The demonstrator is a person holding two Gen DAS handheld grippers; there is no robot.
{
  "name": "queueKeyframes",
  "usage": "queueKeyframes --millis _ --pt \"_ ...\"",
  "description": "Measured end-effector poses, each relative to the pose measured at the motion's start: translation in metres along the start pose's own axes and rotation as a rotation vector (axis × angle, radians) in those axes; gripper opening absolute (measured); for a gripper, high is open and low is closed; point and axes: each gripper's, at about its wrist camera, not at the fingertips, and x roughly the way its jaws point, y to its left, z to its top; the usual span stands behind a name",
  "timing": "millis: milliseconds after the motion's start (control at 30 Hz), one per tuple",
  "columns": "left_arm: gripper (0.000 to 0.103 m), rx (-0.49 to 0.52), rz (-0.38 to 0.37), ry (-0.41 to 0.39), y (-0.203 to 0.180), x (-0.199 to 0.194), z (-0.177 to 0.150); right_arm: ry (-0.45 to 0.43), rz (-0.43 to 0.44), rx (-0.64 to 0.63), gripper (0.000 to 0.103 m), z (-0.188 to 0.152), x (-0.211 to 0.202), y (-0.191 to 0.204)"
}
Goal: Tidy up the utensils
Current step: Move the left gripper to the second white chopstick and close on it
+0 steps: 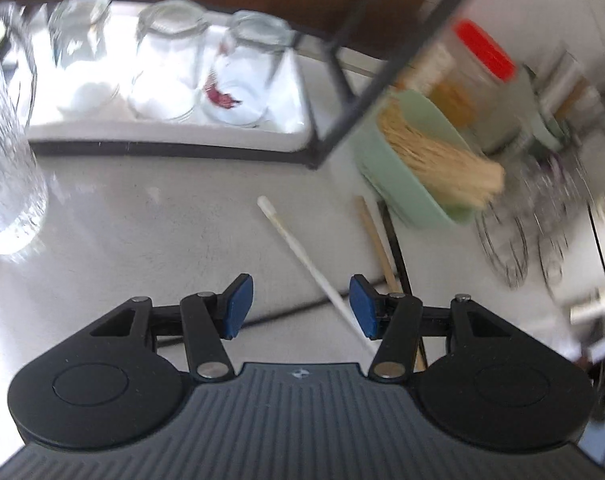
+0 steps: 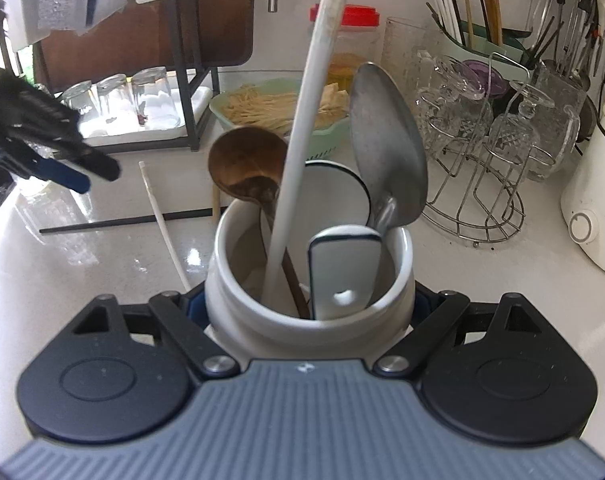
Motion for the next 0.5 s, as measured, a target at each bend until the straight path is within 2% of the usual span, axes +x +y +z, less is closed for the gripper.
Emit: queueKeyframes --millis 167,367,467,500 --pt "0.051 -0.06 0.046 -0.029 0.001 0.024 0.014 0.008 -0.016 0.015 0.091 0.0 0.0 0.001" --pt "0.049 -0.079 0.083 -0.041 -0.003 0.04 0.024 0.021 -0.02 0.017 0.091 0.001 0.001 0.002" --pt "0.031 -0.121 0.142 -0.059 -0.003 0.043 0.025 0.023 -0.02 0.017 0.091 0.001 0.001 0.002" --pt "0.03 -0.139 0.139 -0.05 -0.003 0.046 0.026 0.026 -0.021 0.019 0.091 0.001 0.0 0.002"
